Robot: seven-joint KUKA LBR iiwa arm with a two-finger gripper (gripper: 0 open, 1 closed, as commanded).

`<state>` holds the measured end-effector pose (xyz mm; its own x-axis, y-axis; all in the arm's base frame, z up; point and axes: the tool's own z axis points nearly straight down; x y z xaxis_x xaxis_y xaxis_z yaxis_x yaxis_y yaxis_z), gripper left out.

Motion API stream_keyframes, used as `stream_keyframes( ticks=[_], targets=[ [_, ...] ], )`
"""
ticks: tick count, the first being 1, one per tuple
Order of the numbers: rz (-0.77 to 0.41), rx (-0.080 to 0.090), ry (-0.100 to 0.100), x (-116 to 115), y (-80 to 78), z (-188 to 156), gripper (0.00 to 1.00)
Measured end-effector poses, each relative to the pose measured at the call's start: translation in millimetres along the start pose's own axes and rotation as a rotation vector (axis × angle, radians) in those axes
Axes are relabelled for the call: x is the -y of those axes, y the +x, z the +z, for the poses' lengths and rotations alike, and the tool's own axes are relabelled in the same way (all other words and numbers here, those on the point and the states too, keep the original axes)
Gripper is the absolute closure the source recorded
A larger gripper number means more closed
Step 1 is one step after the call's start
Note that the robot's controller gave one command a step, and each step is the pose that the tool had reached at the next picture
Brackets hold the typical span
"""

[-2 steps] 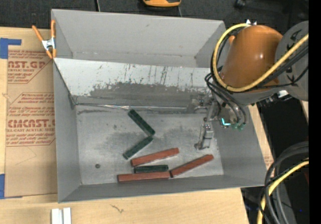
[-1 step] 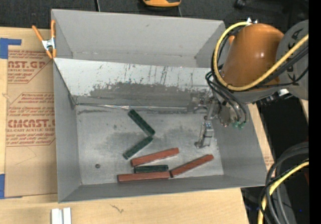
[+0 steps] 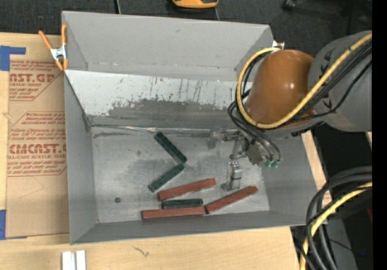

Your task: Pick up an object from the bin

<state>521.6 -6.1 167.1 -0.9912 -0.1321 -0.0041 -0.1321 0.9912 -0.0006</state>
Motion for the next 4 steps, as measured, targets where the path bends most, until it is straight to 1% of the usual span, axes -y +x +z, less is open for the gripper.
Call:
stream_keyframes(
  ticks=[1, 2, 3, 4],
  targets=[
    [-0.214, -0.004, -0.002, -39.3, 19.1, 18.0, 0.0],
    [-0.322, -0.002, -0.002, -47.5, 6.8, 61.8, 0.0],
    [-0.398, 0.0, -0.002, -44.6, 27.6, 97.6, 0.0],
    [-0.265, 0.0, -0.002, -35.7, 7.9, 94.3, 1.0]
  ],
)
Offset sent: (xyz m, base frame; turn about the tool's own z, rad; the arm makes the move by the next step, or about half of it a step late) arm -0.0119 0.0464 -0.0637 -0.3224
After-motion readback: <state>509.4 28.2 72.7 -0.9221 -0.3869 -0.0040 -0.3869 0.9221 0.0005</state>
